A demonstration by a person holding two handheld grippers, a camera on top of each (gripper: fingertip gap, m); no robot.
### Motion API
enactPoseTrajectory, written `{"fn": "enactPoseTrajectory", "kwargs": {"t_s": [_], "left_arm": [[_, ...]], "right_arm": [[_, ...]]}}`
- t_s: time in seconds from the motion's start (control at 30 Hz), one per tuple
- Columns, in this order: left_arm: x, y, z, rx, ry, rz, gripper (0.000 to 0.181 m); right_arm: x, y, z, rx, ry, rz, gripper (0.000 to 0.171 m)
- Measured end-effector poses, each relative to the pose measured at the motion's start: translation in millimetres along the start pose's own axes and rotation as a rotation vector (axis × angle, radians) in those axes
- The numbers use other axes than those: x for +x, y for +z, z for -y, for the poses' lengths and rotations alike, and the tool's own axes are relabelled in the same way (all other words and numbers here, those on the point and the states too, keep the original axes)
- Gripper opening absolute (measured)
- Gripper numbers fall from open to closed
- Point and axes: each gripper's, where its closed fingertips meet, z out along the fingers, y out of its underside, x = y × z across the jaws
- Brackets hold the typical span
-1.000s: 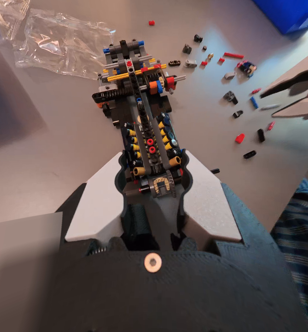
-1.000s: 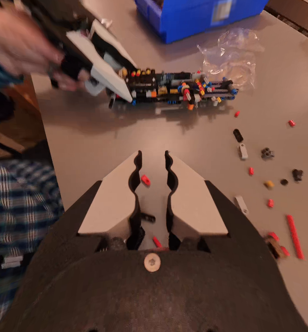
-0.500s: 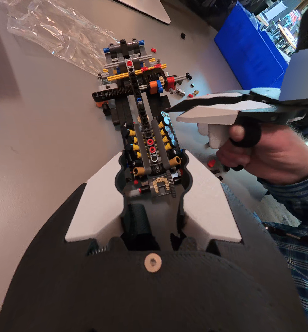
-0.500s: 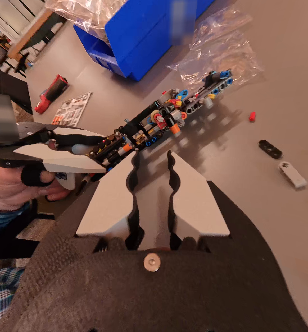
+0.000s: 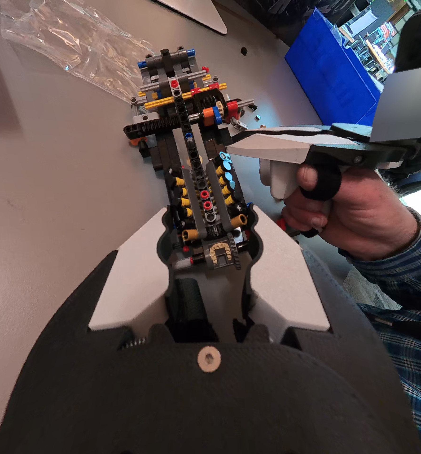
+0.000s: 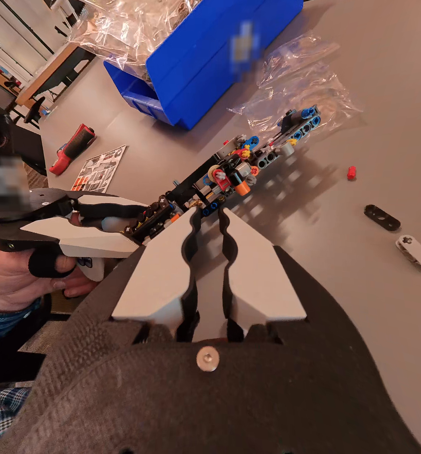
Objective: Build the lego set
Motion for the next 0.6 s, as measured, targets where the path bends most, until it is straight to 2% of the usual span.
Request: {"fn": "enactPoseTrajectory", "kwargs": {"t_s": [0.27, 0.6], "left_arm": [[-0.2, -0.2, -0.3, 0.0, -0.001, -0.004, 0.06], [0.4, 0.7, -1.4, -0.008, 0.009, 0.0, 0.06]], "right_arm": [[1.1, -0.2, 2.2, 0.0, 0.003, 0.009, 0.016], [1.2, -0.7, 1.4, -0.02, -0.03, 0.024, 0.012]]}}
